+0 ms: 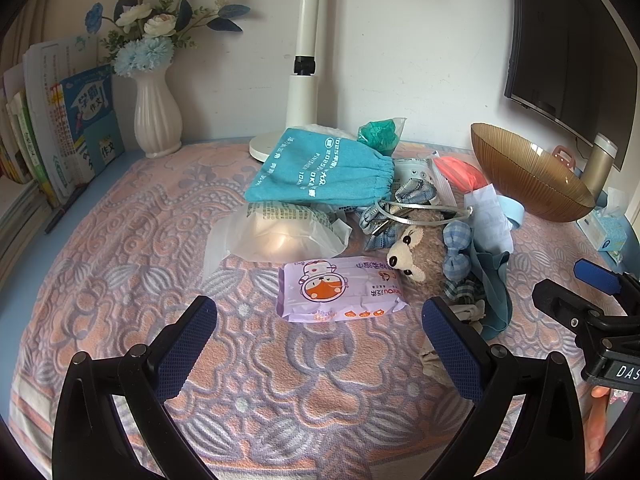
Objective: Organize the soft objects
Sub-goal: 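Grasp the white-grey sock with the right tool while the left tool grasps the purple wipes pack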
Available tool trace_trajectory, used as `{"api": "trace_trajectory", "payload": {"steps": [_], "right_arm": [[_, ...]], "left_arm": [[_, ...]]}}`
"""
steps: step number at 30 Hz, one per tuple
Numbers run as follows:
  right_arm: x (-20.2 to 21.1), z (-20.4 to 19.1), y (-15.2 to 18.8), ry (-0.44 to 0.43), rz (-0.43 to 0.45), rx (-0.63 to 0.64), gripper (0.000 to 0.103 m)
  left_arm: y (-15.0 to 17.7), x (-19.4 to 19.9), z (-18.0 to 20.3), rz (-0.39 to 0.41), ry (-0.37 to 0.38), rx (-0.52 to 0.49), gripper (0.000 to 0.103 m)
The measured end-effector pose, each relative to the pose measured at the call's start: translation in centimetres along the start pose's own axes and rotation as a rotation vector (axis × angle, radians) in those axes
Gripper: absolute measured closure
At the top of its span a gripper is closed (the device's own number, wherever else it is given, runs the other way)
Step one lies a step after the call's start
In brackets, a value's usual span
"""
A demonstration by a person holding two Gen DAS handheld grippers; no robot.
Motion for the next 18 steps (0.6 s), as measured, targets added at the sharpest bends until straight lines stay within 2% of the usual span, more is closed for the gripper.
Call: {"api": "trace_trajectory", "payload": {"steps": [2, 4, 7, 12, 14, 16, 18], "right_arm": [[0.0, 0.0, 0.0, 0.0, 0.0, 0.0, 0.0], [0.0, 0.1, 0.0, 0.002, 0.002, -0.001, 0.0], [0.1, 0.1, 0.0, 0.003, -0.007, 0.0, 0.0], [-0.5, 0.2, 0.2, -0.013, -0.12, 0.004, 0.0], [-0.6, -0.3, 0.7, -0.026, -0.175, 0.017, 0.001], [-0.7, -1.1, 1.2, -0.086, -0.249, 0.004, 0.012], [-1.2, -2.2, 2.0, -0.156, -0.334, -0.032, 0.023]], "left_arm": [[0.0, 0.0, 0.1, -0.027, 0.015, -0.012, 0.001], [0.2, 0.1, 0.2, -0.068, 0.085, -0.041, 0.001], [0.6, 0.5, 0.0, -0.128, 0.138, -0.082, 0.001], [-0.3, -0.4, -1.4, -0.193, 0.148, -0.156, 0.001], [-1.4, -1.9, -1.4, -0.214, 0.207, -0.229, 0.001], [-2.1, -3.5, -1.4, -0.249, 0.297, -0.307, 0.001], [-2.4, -5.3, -1.7, -0.291, 0.358, -0.334, 0.003]]}}
Point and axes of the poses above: each gripper's, at about its wrist camera, not at the fingertips, and x roughly against the way its jaws point, z to its right, y to its underside, the point moved 1 cm from there along -x, roughly the way its jaws point, and after that the axes turned 15 degrees about -x, right-handed, at the moved point
